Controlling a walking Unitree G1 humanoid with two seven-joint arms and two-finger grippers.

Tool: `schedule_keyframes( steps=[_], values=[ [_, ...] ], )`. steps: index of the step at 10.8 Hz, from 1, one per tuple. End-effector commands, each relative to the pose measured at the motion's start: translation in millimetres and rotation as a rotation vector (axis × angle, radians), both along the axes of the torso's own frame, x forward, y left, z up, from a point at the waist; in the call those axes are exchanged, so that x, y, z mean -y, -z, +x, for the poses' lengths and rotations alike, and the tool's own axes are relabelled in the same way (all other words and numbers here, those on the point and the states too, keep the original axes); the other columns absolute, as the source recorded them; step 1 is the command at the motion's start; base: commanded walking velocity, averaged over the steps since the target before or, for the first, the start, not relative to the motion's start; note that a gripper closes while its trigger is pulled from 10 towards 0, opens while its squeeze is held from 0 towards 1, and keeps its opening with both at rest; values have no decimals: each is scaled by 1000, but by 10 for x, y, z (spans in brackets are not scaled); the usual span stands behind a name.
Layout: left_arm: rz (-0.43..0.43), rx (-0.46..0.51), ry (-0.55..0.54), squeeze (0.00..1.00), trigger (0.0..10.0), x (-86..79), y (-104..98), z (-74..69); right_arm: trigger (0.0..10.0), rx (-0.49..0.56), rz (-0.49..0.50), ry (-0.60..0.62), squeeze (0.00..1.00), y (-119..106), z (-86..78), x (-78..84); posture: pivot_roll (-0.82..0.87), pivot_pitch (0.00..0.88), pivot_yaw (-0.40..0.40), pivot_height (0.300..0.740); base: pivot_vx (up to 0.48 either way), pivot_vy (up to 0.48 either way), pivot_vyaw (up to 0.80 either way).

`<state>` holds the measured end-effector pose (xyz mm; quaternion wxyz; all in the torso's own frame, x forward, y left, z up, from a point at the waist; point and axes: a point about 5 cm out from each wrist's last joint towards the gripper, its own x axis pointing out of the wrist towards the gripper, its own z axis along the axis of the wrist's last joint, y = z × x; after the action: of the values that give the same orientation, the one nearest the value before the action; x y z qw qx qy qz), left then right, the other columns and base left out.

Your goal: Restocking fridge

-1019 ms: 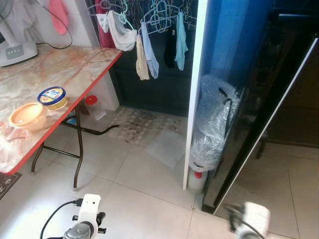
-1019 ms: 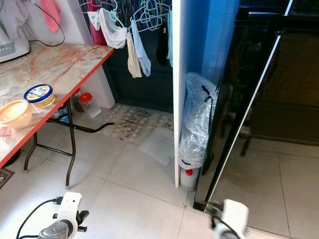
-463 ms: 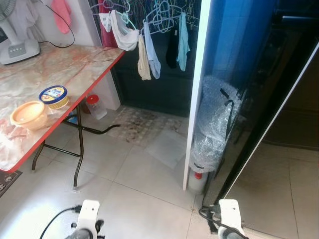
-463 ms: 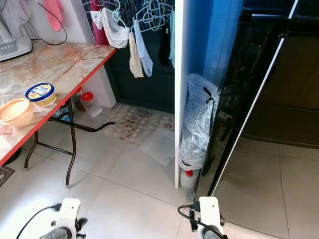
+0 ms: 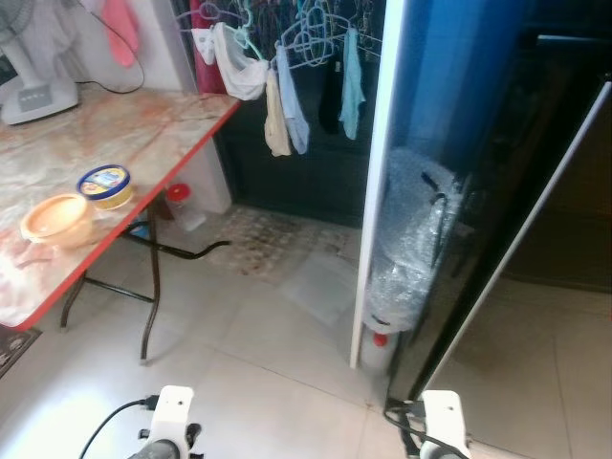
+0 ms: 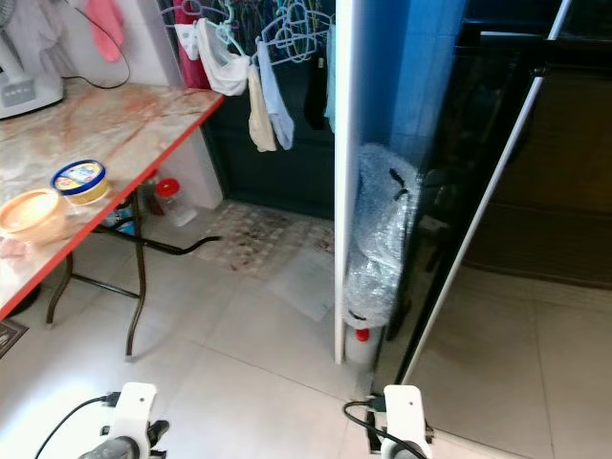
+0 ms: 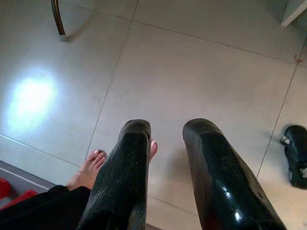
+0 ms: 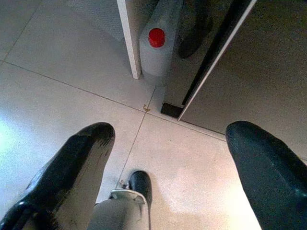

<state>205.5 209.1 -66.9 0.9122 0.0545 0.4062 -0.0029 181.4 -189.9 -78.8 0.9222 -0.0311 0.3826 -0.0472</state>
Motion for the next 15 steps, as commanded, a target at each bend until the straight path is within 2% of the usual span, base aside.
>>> schedule_keyframes(
  steps=[1, 4, 14, 15],
  values=[
    [16, -33, -13, 0, 10000, -68, 26, -61, 10000, -9, 20, 9, 0, 17, -14, -58, -203, 0, 93, 740, 0, 409, 0],
    [15, -24, -18, 0, 10000, -63, 14, -38, 10000, 4, 26, 15, 0, -3, 30, -72, -206, 0, 98, 740, 0, 374, 0],
    [17, -18, -23, 0, 10000, -57, 7, -21, 10000, 24, 21, 10, 0, -23, 58, -71, -210, 16, 99, 740, 0, 0, 0],
    [18, -21, -24, 0, 10000, -66, 11, -32, 10000, 26, 13, 0, 0, -21, 52, -80, -211, 24, 100, 740, 0, 0, 800]
  ],
)
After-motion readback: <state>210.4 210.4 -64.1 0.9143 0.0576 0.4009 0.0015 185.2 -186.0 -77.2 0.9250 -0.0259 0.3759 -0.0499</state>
